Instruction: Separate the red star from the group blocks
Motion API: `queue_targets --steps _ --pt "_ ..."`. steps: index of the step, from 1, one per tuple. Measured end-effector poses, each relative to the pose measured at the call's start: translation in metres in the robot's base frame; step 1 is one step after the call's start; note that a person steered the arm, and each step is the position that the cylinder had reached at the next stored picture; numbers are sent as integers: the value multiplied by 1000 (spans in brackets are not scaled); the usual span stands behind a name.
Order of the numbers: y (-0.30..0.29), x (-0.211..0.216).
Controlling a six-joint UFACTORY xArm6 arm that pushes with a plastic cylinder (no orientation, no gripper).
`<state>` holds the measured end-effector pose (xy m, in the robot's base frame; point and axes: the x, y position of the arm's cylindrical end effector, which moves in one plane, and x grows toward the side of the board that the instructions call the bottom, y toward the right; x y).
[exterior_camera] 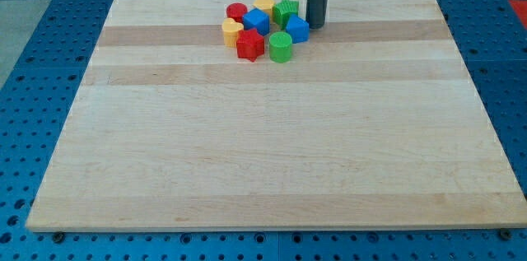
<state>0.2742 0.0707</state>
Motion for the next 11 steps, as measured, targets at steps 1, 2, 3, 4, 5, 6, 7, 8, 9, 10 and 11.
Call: queue_targets --steps 1,2,3,4,5,6,7,8,9,10,11 --pt "0 0" --pt "-6 -44" --pt "-12 -61" --pt "-30 -61" --pt "-56 -61" --pt "-83 -61" --pt "-103 -61" --pt "-103 -34" --pt "-103 30" --pt "-99 100" --pt "-99 79"
